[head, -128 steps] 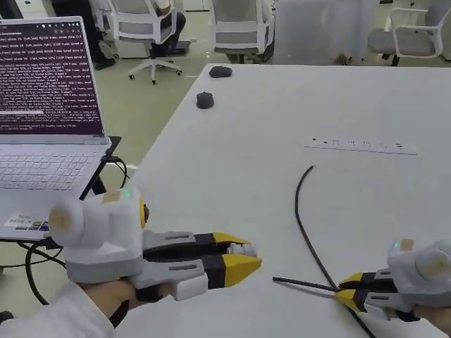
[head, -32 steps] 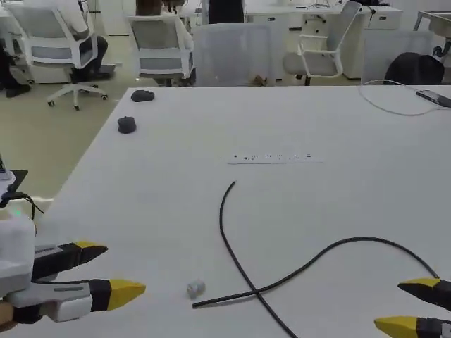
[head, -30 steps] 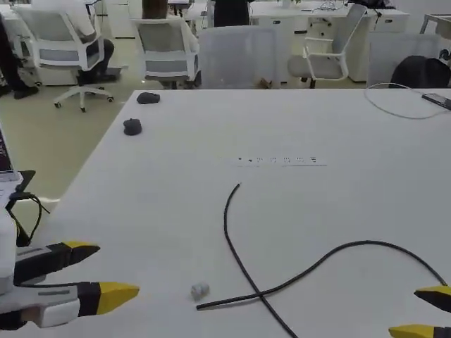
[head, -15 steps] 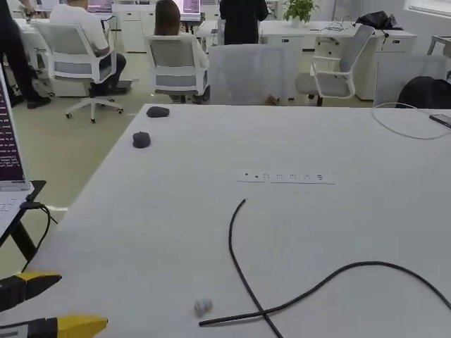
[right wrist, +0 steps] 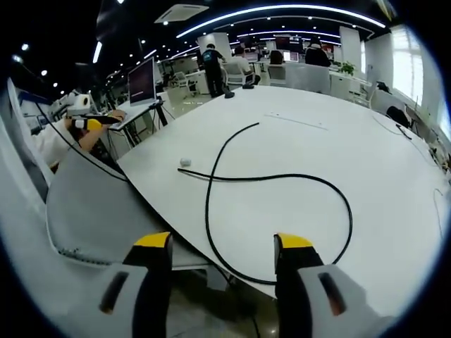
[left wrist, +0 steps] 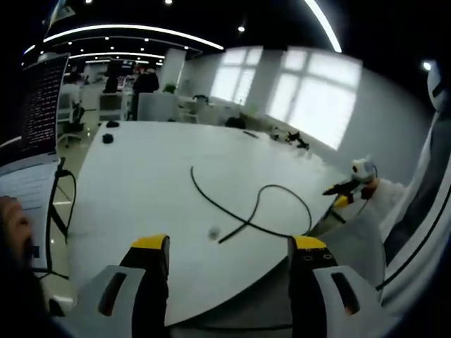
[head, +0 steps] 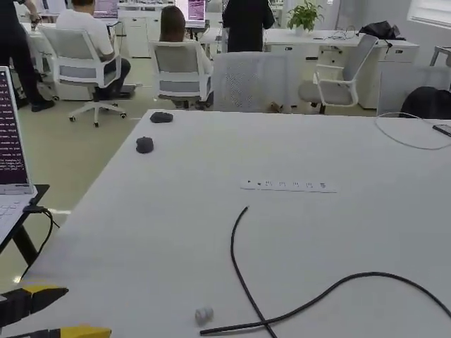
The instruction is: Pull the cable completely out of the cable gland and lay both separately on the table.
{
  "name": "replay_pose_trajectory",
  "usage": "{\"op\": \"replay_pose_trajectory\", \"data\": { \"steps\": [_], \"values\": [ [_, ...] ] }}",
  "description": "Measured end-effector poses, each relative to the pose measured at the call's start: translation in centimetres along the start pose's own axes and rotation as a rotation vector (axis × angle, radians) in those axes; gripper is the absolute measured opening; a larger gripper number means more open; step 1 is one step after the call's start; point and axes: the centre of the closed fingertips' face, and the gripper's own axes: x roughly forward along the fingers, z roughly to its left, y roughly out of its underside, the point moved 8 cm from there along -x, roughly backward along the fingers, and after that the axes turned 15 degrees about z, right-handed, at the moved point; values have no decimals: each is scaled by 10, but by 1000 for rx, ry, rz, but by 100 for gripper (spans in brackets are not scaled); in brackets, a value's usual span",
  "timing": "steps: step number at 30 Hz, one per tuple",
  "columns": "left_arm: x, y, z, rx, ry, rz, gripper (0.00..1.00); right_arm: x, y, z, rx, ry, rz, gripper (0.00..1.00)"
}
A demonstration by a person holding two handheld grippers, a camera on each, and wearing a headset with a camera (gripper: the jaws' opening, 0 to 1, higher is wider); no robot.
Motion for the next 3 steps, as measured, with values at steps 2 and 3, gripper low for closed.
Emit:
{"op": "replay_pose_trajectory", "data": {
  "steps": [2,3],
  "values": [
    [3,3,-1,-6,5,5,68,1,1,1,-11,1,13,59],
    [4,4,-1,-8,8,7,67,1,1,1,-13,-1,16,59]
  ]
}}
